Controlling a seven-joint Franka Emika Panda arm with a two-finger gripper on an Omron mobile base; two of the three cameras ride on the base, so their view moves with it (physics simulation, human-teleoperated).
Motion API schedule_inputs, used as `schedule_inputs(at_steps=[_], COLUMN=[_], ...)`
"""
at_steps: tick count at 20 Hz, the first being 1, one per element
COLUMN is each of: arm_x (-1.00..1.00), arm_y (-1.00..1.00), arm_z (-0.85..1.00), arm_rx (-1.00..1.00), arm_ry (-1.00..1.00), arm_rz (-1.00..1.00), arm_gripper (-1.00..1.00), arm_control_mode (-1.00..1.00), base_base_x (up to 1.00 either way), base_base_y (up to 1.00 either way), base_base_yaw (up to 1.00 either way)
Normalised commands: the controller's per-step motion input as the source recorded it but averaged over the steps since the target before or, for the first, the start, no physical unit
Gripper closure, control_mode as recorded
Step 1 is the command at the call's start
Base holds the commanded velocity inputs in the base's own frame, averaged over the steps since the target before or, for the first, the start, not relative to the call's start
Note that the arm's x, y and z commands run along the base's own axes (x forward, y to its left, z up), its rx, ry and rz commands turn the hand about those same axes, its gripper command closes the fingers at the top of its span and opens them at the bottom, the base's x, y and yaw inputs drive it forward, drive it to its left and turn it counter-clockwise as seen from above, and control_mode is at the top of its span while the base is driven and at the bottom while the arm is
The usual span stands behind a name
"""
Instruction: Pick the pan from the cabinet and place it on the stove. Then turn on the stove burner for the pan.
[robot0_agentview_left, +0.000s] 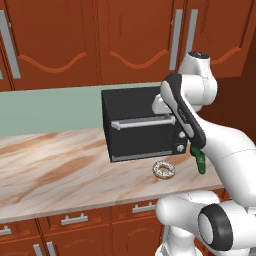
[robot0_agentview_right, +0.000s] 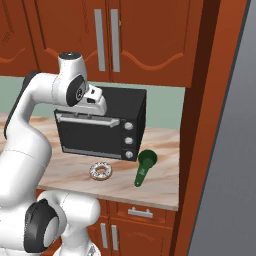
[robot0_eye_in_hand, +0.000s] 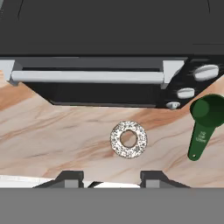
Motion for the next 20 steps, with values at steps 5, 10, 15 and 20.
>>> schedule_inputs(at_steps=[5, 10, 15, 20], arm_x=[-0.18, -0.28, -0.1, -0.01], arm_y=[0.01, -0.14, -0.15, -0.15], arm_z=[0.0, 0.05, 0.4, 0.61], arm_rx=[0.0, 0.0, 0.0, 0.0], arm_ry=[-0.02, -0.26, -0.37, -0.34], arm_rz=[0.0, 0.01, 0.02, 0.0], arm_gripper=[-1.0, -1.0, -1.0, -1.0], arm_control_mode=[-1.0, -1.0, -1.0, -1.0], base_base_x=[0.0, 0.0, 0.0, 0.0], base_base_y=[0.0, 0.0, 0.0, 0.0], base_base_yaw=[0.0, 0.0, 0.0, 0.0])
